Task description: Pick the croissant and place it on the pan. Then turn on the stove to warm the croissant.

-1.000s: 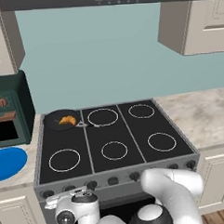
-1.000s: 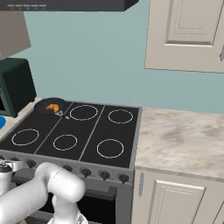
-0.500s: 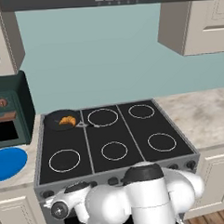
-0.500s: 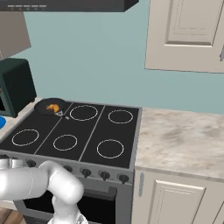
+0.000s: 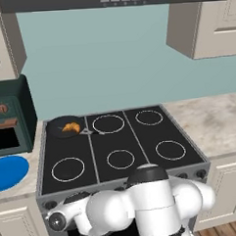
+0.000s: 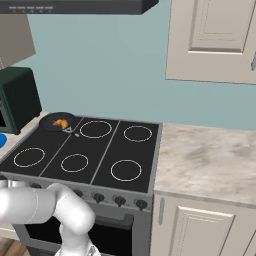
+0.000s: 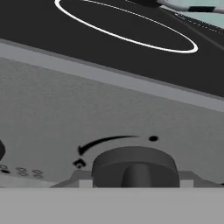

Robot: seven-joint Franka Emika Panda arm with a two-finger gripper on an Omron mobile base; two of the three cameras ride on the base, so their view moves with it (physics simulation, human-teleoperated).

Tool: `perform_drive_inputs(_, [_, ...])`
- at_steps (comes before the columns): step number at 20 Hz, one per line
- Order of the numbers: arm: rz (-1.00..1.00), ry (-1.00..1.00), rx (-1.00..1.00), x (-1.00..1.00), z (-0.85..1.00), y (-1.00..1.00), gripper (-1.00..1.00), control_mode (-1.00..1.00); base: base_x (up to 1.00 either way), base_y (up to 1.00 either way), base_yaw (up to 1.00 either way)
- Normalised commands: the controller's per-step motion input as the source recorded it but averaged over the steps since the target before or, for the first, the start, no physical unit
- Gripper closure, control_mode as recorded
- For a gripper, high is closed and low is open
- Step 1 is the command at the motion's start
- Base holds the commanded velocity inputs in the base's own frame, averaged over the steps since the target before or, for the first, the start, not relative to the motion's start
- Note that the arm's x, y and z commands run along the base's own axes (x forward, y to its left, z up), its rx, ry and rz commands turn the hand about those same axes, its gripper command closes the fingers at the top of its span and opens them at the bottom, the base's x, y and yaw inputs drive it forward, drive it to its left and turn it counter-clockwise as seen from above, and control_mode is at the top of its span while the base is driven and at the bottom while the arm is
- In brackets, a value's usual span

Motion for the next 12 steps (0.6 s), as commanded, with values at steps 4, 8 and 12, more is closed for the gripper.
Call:
perform_drive_inputs(4, [0.43,0.18,-0.66,0.36,0.02,0.06,1.00,-1.00,0.00,0.00,0.00])
perform_drive_inputs(8, [0.45,0.22,-0.65,0.35,0.12,0.00,1.00,-1.00,0.00,0.00,0.00])
perform_drive_inputs(12, [0.40,0.51,-0.89,0.07,0.10,0.00,1.00,-1.00,0.00,0.00,0.00])
